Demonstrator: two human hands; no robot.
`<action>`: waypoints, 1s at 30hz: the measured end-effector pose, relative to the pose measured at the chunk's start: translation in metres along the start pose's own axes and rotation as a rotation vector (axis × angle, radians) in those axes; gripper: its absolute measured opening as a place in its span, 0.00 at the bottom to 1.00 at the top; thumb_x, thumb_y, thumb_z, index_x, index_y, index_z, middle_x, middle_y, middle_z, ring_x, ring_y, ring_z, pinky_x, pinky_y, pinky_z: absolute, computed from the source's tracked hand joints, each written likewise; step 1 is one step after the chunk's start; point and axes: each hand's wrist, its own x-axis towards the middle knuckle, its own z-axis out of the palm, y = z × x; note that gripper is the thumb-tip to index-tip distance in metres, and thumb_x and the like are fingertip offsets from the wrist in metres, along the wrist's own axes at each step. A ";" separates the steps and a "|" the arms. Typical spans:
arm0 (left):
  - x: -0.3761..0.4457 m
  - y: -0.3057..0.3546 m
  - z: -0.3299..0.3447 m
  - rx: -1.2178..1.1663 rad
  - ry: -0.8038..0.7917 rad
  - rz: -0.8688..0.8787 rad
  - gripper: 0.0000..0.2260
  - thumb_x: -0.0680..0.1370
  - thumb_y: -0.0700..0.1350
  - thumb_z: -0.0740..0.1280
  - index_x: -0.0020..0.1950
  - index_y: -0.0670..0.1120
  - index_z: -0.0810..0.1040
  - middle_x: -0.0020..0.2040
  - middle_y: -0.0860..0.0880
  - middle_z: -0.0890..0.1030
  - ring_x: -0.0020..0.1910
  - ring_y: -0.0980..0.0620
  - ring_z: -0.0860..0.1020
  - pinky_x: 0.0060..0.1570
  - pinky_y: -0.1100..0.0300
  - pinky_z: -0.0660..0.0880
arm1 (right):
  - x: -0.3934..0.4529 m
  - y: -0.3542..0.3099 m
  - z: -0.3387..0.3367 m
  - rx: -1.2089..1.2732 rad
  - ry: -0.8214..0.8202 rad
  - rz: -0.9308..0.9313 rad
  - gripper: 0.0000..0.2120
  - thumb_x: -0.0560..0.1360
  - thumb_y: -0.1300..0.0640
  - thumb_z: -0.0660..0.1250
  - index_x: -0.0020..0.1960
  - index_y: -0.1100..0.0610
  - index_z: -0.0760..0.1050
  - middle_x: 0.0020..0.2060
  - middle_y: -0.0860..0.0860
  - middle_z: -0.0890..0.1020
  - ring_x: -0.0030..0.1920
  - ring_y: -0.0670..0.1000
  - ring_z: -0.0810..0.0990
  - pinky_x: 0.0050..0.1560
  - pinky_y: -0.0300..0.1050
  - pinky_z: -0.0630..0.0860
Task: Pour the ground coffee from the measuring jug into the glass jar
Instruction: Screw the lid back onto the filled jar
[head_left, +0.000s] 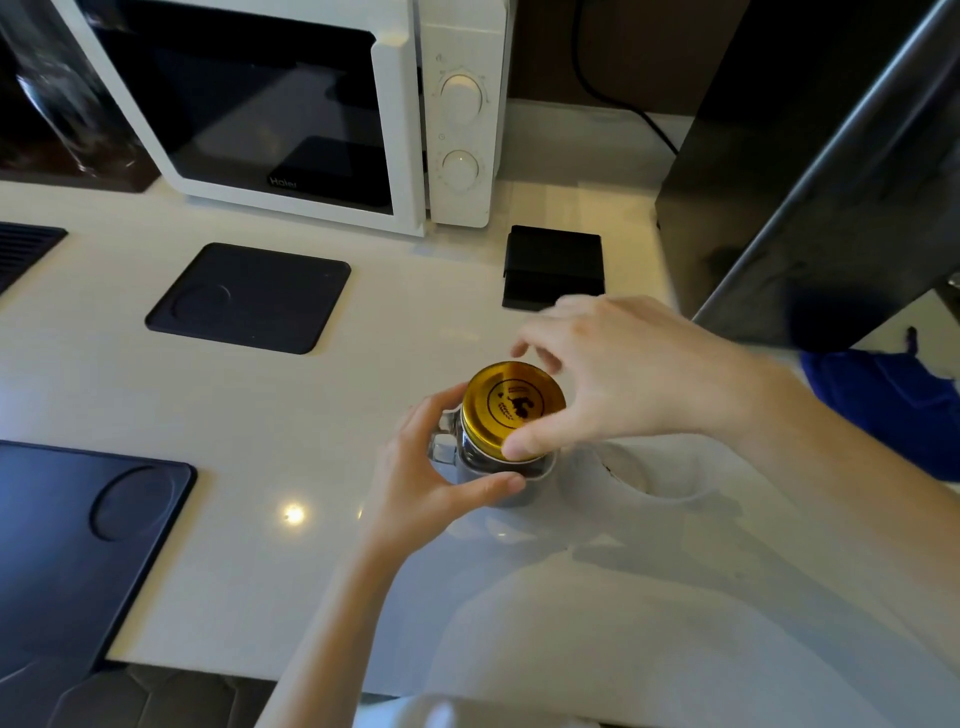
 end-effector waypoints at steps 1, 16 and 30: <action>0.000 0.000 0.000 -0.001 0.002 0.000 0.32 0.57 0.62 0.74 0.58 0.63 0.69 0.53 0.58 0.79 0.54 0.57 0.77 0.54 0.57 0.74 | 0.000 0.001 0.002 0.027 -0.031 -0.037 0.36 0.63 0.33 0.68 0.65 0.49 0.66 0.54 0.45 0.75 0.53 0.46 0.70 0.45 0.40 0.66; 0.001 0.001 0.000 -0.018 -0.001 0.020 0.31 0.57 0.60 0.75 0.58 0.61 0.69 0.53 0.59 0.78 0.54 0.60 0.76 0.51 0.68 0.72 | 0.003 0.010 0.019 0.270 -0.076 -0.071 0.39 0.62 0.44 0.76 0.68 0.50 0.63 0.60 0.46 0.72 0.58 0.45 0.68 0.55 0.41 0.70; 0.003 0.000 0.004 0.041 0.077 0.068 0.35 0.57 0.67 0.71 0.60 0.55 0.73 0.53 0.63 0.76 0.54 0.62 0.73 0.50 0.72 0.68 | -0.002 0.007 0.050 0.381 0.266 0.038 0.34 0.56 0.37 0.72 0.57 0.52 0.75 0.47 0.49 0.77 0.49 0.48 0.71 0.52 0.35 0.63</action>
